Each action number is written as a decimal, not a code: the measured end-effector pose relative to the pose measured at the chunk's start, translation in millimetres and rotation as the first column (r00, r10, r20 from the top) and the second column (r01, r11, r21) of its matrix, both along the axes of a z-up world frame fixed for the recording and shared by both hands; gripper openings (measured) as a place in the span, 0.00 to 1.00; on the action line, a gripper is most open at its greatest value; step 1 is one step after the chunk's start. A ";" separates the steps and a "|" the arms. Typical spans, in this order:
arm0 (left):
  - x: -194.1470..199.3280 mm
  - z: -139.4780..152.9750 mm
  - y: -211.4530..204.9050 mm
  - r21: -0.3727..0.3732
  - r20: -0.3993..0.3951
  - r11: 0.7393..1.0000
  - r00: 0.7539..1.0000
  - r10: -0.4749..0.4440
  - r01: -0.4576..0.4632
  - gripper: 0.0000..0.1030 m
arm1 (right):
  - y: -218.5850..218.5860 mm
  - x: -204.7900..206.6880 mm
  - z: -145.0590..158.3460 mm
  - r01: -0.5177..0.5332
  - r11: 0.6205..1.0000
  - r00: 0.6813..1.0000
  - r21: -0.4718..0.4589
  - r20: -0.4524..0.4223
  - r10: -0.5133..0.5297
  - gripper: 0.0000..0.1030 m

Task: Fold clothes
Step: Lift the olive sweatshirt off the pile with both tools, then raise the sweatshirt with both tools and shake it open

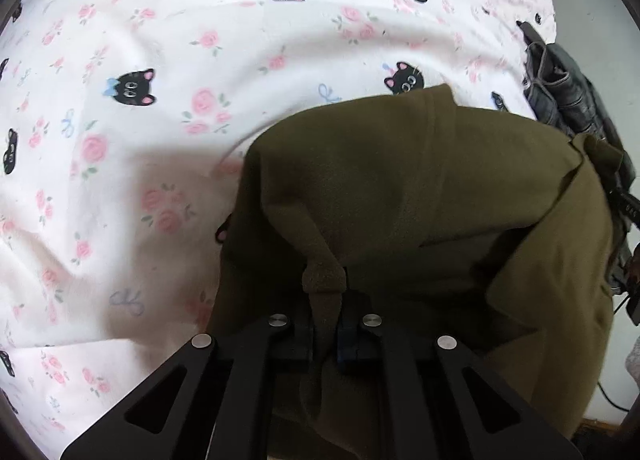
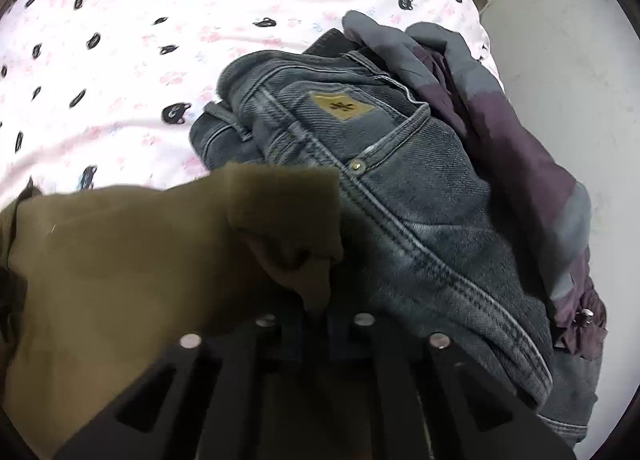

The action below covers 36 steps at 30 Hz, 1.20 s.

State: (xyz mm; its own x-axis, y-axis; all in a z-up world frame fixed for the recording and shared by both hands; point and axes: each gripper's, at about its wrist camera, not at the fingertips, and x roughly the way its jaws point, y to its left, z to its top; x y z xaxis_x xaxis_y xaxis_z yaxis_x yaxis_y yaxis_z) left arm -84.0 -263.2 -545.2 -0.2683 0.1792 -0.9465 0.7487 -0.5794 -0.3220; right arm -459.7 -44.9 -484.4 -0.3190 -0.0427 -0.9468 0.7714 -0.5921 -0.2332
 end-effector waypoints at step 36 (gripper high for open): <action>201.3 517.8 -231.8 -0.432 -0.495 0.792 0.848 0.190 -0.431 0.04 | -147.1 135.2 483.7 -0.089 0.702 0.996 -0.707 -0.047 0.079 0.05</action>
